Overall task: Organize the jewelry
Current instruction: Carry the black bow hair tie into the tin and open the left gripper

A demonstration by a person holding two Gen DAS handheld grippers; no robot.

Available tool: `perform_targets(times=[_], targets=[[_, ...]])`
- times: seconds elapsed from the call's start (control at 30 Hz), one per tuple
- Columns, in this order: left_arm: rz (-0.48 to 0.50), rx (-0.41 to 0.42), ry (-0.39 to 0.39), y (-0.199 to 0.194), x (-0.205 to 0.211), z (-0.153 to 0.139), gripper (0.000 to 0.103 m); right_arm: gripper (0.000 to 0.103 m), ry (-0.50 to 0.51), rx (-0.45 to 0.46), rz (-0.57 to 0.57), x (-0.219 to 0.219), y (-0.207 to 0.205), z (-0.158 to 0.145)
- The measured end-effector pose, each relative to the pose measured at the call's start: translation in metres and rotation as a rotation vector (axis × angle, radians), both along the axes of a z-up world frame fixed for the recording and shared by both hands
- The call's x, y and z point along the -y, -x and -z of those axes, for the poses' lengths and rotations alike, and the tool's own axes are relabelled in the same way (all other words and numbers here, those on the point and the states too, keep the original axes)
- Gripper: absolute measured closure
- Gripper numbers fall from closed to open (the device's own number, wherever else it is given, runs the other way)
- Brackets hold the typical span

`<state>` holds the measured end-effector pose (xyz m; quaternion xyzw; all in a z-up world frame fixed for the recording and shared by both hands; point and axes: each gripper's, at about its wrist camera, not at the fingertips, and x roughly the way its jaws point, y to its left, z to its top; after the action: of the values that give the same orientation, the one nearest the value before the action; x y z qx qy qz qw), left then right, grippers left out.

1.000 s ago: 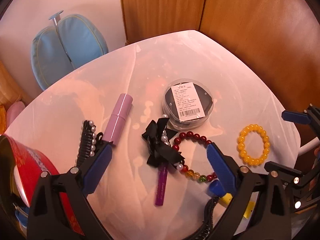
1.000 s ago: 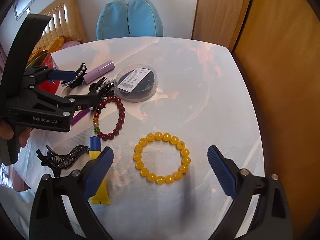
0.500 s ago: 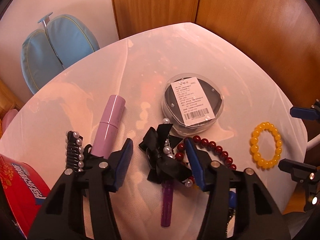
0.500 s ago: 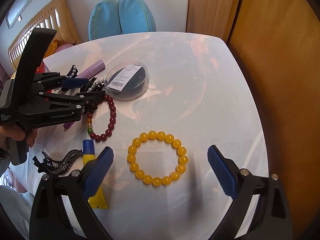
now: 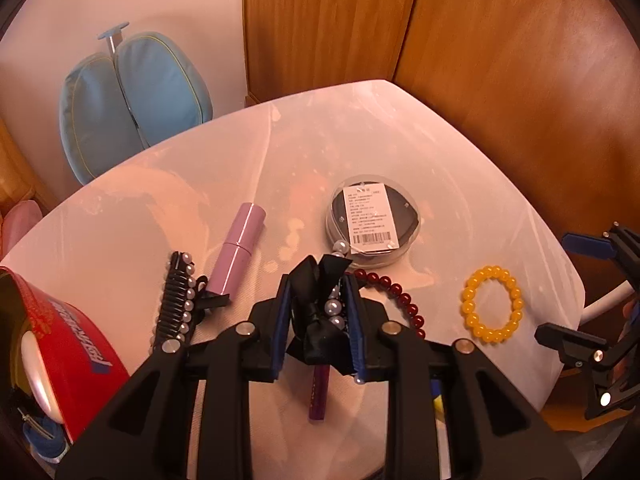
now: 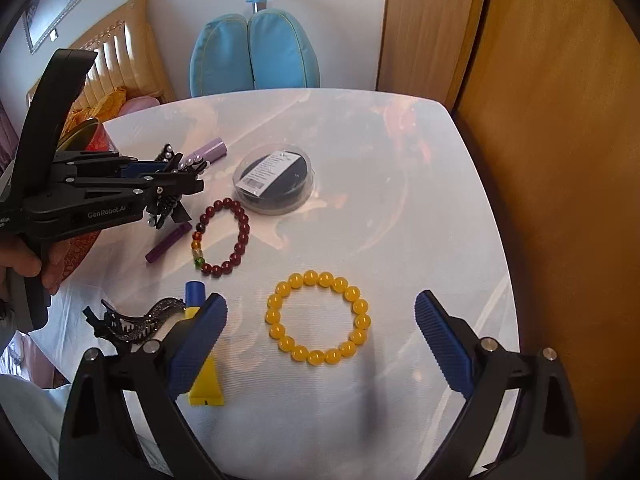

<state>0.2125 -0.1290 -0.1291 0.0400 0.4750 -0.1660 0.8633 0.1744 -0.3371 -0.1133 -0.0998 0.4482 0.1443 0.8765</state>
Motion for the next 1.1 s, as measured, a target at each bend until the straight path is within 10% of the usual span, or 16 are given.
perform_targets(times=[0.53, 1.1], targets=[[-0.376, 0.248, 0.057, 0.107, -0.122, -0.121, 0.077, 0.007, -0.138, 0.125, -0.290, -0.077, 0.035, -0.058], [-0.439, 0.055, -0.022, 0.106, -0.299, -0.040, 0.076, 0.007, -0.089, 0.026, -0.530, -0.303, 0.034, -0.028]])
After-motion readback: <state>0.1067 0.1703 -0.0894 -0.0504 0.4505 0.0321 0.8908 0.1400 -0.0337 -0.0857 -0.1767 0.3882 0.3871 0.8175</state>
